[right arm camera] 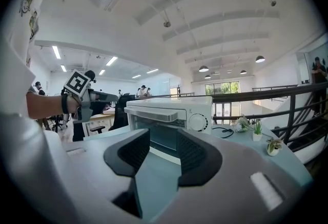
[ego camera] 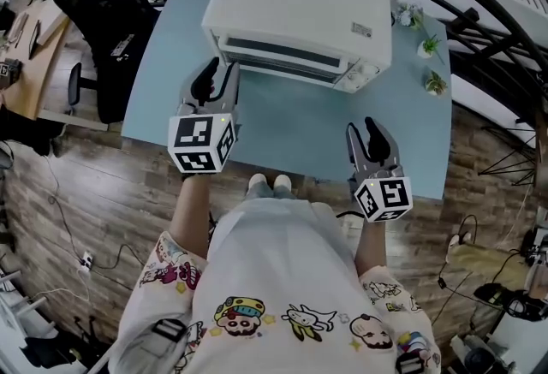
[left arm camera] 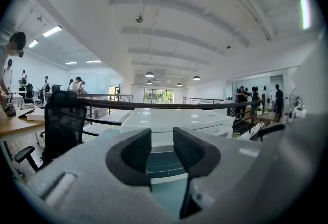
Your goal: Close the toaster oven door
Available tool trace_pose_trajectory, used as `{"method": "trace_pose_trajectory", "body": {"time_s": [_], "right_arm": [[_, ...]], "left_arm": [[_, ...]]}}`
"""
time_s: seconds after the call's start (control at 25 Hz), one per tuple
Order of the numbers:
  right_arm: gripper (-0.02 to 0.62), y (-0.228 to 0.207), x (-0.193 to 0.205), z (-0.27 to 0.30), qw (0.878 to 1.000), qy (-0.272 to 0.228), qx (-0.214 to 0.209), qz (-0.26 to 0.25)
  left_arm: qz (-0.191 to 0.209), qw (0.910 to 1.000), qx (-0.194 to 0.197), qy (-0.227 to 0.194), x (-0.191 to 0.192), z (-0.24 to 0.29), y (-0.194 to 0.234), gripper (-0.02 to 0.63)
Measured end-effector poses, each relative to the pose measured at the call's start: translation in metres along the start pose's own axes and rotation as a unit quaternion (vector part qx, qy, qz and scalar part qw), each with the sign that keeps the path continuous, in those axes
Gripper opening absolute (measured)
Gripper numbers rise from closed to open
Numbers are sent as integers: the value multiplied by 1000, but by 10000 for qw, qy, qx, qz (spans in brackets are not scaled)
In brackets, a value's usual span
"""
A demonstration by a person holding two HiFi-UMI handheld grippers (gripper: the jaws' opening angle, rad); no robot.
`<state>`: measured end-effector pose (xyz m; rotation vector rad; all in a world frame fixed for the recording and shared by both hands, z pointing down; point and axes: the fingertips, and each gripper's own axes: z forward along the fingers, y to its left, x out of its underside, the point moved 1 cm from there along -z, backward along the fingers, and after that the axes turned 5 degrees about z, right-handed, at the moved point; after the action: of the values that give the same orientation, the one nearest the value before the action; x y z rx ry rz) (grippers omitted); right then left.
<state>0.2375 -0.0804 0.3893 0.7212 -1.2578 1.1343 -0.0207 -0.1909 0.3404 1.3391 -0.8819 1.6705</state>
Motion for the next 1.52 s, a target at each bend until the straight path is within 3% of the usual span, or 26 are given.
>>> {"method": "trace_pose_trajectory", "body": {"time_s": [0.24,0.68,1.16,1.52], "right_arm": [[155,9,-11,-9,9997,-127,-118,-144],[103,29,-9,-21,9991,-51,-342,-234],[11,26,7,-26,9997,0,-228,51],[9,25,14,-18,9997,34,-160,186]], "left_arm": [[52,9995,309,11,7,-30,-36,127],[-91,9948,889,494,54,-63,-92,125],[-235,9918,972,802,86,-69,-95,-2],[-374,9885,1242,775,90,-63,-102,-3]]}}
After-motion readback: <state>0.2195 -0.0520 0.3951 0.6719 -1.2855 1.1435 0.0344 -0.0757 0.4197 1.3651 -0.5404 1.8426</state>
